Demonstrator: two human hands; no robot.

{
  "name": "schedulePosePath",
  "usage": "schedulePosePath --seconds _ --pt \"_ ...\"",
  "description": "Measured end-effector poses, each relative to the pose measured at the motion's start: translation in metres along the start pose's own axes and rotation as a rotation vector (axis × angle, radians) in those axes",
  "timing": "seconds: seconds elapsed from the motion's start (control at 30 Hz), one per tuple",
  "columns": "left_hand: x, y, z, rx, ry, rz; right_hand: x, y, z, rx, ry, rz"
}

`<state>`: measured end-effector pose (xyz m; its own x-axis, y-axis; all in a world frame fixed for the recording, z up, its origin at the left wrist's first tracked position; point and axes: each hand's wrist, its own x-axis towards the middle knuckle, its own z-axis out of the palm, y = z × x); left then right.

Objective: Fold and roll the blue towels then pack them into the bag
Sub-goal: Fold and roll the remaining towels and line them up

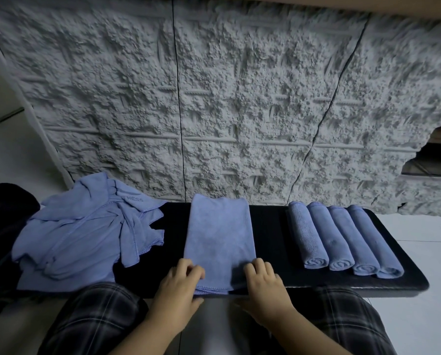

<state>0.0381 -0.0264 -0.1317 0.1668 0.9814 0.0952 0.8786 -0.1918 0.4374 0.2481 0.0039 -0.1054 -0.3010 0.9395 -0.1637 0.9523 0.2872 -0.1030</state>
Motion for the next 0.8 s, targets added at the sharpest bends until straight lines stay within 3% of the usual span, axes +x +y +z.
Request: schedulePosePath --seconds 0.17,0.27,0.47,0.57,0.7,0.8 --pt "0.003 0.0 0.006 0.204 0.05 0.019 0.005 0.003 0.0 0.092 0.106 -0.018" --pt "0.006 -0.005 0.009 0.038 0.106 0.041 0.007 0.01 0.002 0.252 0.126 0.003" --pt "0.01 0.001 0.0 -0.447 0.226 -0.211 0.01 0.008 -0.004 0.775 0.199 0.187" --pt "0.013 0.0 0.0 -0.628 0.249 -0.303 0.011 0.007 -0.006 0.858 0.274 0.21" --pt "0.015 0.001 -0.004 -0.668 0.277 -0.315 0.009 0.007 -0.015 0.895 0.348 0.201" --pt "0.012 0.004 -0.007 -0.553 0.243 -0.258 0.011 0.01 -0.014 0.882 0.288 0.235"
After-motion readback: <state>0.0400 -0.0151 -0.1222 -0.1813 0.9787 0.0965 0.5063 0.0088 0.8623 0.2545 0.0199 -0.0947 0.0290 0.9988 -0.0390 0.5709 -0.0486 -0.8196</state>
